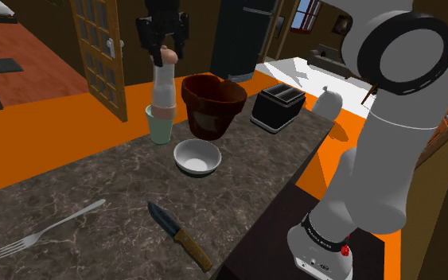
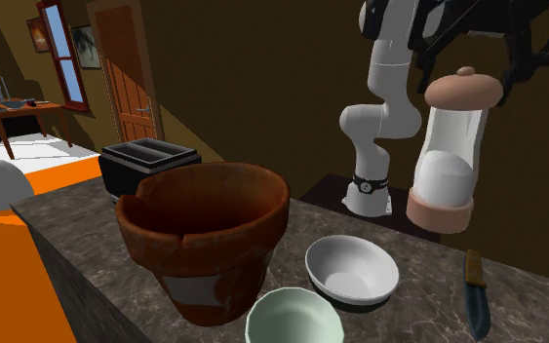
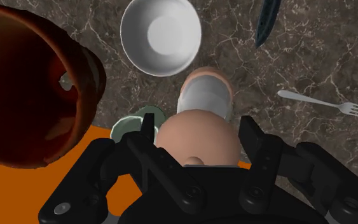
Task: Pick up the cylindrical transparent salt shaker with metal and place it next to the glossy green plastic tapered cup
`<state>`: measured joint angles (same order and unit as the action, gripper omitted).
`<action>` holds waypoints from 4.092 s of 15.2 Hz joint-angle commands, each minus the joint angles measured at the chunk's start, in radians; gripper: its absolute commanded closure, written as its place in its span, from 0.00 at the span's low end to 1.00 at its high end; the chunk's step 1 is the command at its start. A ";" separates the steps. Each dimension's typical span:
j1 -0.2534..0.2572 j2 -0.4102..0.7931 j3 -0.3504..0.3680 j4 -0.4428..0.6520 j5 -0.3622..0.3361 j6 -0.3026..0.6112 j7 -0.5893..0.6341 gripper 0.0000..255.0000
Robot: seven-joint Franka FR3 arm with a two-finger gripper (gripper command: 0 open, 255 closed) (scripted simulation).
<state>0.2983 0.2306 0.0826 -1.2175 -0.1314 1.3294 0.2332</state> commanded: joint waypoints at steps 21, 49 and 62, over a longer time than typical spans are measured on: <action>0.031 0.026 0.020 -0.221 0.003 0.239 0.084 1.00; 0.025 0.073 0.016 -0.534 -0.010 0.597 0.122 1.00; 0.025 0.076 0.015 -0.539 -0.011 0.604 0.123 0.00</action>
<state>0.3231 0.3065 0.0980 -1.7561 -0.1421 1.9338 0.3562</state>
